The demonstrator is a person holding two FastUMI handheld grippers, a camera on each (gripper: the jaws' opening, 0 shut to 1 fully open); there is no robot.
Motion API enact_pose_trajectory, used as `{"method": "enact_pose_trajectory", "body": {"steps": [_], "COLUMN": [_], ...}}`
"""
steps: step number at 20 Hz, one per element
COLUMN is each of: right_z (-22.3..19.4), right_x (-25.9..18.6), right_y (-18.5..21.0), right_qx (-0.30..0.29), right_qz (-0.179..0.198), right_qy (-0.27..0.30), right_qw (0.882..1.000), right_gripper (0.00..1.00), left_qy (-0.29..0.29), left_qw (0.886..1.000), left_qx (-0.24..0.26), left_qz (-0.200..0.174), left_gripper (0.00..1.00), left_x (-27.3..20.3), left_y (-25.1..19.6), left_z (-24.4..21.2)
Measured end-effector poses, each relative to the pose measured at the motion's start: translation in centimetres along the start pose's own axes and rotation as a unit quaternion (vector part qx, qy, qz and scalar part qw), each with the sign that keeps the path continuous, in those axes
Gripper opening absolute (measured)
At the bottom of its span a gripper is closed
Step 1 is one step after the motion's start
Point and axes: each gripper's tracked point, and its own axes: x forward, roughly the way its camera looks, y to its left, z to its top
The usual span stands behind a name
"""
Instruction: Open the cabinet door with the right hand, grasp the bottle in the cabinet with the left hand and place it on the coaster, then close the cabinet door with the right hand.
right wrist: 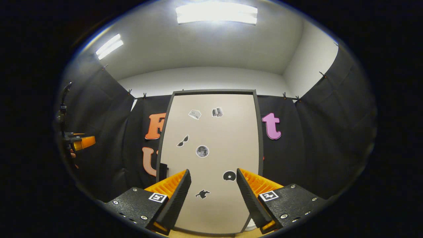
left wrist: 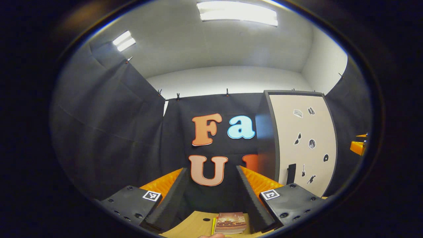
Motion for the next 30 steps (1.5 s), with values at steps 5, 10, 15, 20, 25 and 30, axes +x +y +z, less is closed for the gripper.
{"method": "enact_pose_trajectory", "body": {"steps": [5, 10, 15, 20, 25, 30], "right_z": [-3.6, -7.1, -10.1, -12.3, -13.5, -14.3], "right_x": [3.0, 5.7, 8.7, 11.2, 14.2, 16.0], "right_y": [4.7, 9.4, 12.8, 13.8, 14.3, 15.9], "right_qx": [0.021, 0.045, 0.055, 0.057, 0.031, 0.01], "right_qz": [0.05, 0.099, 0.118, 0.101, 0.068, 0.049], "right_qy": [0.046, 0.096, 0.144, 0.161, 0.164, 0.167], "right_qw": [0.997, 0.989, 0.981, 0.98, 0.984, 0.985], "right_gripper": [0.86, 0.91, 0.91, 0.89, 0.85, 0.78], "left_qy": [0.017, 0.032, 0.039, 0.039, 0.055, 0.058], "left_qw": [1.0, 0.999, 0.999, 0.998, 0.996, 0.993], "left_qx": [0.01, 0.01, 0.0, 0.0, 0.001, 0.007], "left_qz": [0.008, 0.017, 0.025, 0.044, 0.073, 0.098], "left_gripper": [0.93, 0.94, 0.94, 0.94, 0.94, 0.94], "left_x": [0.1, 0.1, -0.4, -1.2, -1.8, -2.4], "left_y": [1.2, 2.3, 3.4, 5.9, 9.0, 11.3], "left_z": [-1.4, -3.0, -3.7, -4.6, -6.5, -7.5]}}
